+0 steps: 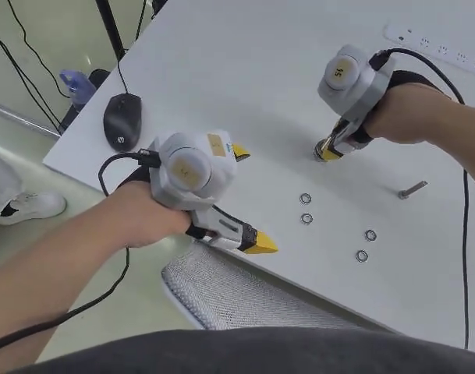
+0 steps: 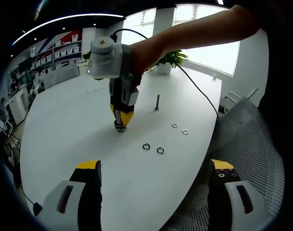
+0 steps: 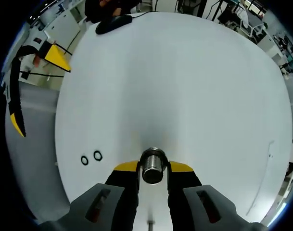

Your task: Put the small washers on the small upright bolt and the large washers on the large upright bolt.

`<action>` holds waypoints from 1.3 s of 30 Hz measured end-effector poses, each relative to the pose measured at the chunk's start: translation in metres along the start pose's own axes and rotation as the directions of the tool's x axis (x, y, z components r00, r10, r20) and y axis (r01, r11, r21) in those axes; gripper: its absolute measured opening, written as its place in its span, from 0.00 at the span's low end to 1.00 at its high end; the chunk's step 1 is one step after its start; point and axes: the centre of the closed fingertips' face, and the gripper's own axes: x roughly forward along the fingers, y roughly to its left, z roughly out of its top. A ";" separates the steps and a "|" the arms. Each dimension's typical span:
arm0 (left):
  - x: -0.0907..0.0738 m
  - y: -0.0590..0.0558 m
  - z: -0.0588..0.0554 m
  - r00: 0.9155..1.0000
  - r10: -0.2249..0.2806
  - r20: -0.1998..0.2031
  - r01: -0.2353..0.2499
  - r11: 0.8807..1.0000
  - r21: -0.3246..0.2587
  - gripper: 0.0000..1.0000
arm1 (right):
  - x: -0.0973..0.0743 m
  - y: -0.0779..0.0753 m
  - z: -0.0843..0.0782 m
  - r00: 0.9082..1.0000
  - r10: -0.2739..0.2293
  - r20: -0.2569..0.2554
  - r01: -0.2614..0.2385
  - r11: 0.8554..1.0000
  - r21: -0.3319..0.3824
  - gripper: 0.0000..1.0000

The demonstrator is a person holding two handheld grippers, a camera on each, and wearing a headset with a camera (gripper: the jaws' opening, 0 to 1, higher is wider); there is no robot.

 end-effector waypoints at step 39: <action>0.007 0.005 0.003 0.999 0.031 -0.034 -0.028 0.997 0.077 0.95 | -0.022 0.011 0.011 0.997 -0.031 0.074 0.032 0.999 -0.010 0.32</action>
